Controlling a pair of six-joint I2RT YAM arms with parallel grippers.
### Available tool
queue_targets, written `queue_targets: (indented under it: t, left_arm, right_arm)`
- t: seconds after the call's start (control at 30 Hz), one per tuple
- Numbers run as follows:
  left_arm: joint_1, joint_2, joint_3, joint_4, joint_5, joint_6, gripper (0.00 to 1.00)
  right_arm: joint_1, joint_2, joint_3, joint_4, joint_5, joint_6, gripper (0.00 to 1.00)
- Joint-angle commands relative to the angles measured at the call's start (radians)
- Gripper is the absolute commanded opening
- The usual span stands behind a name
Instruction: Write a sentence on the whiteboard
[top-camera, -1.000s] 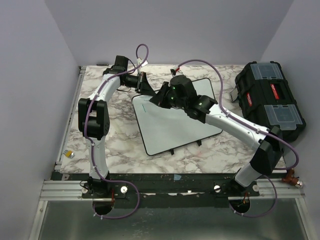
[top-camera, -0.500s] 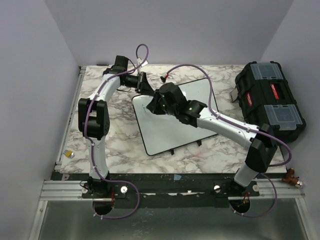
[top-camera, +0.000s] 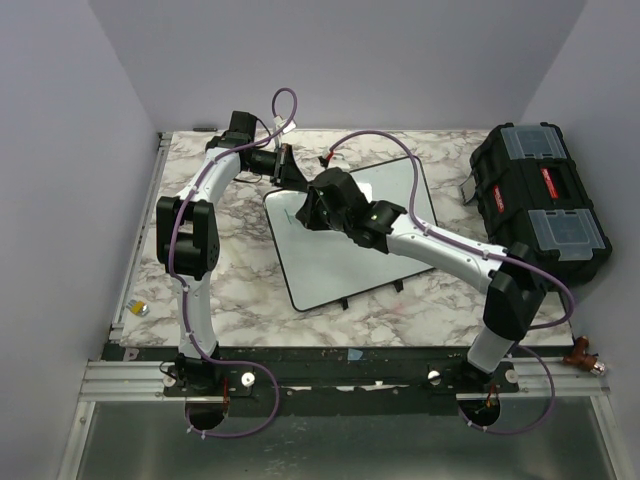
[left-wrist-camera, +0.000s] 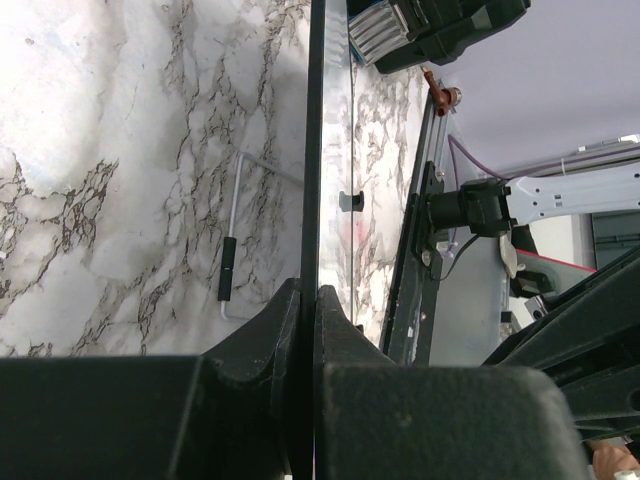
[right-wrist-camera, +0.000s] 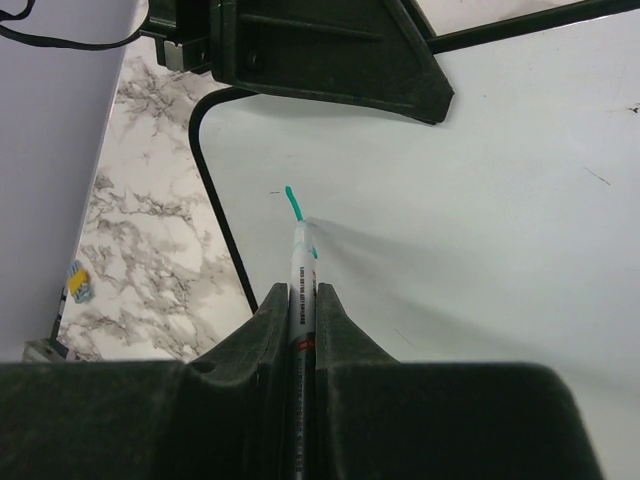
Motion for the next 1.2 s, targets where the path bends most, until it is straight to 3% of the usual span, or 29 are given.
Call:
queue_targets:
  t: [0.0,0.33,1.17]
  left_arm:
    - [-0.011,-0.043,-0.002,0.058,-0.065,0.042,0.00]
    - [-0.011,-0.042,-0.001,0.058,-0.063,0.042,0.00]
    - [-0.011,-0.042,-0.002,0.057,-0.064,0.044,0.00]
  right_arm:
    - [0.008,0.023,0.006,0.012,0.029,-0.011,0.01]
    - [0.009,0.037,-0.006,0.020,0.025,-0.010,0.01]
    - [0.008,-0.001,-0.038,-0.056,0.185,-0.051,0.01]
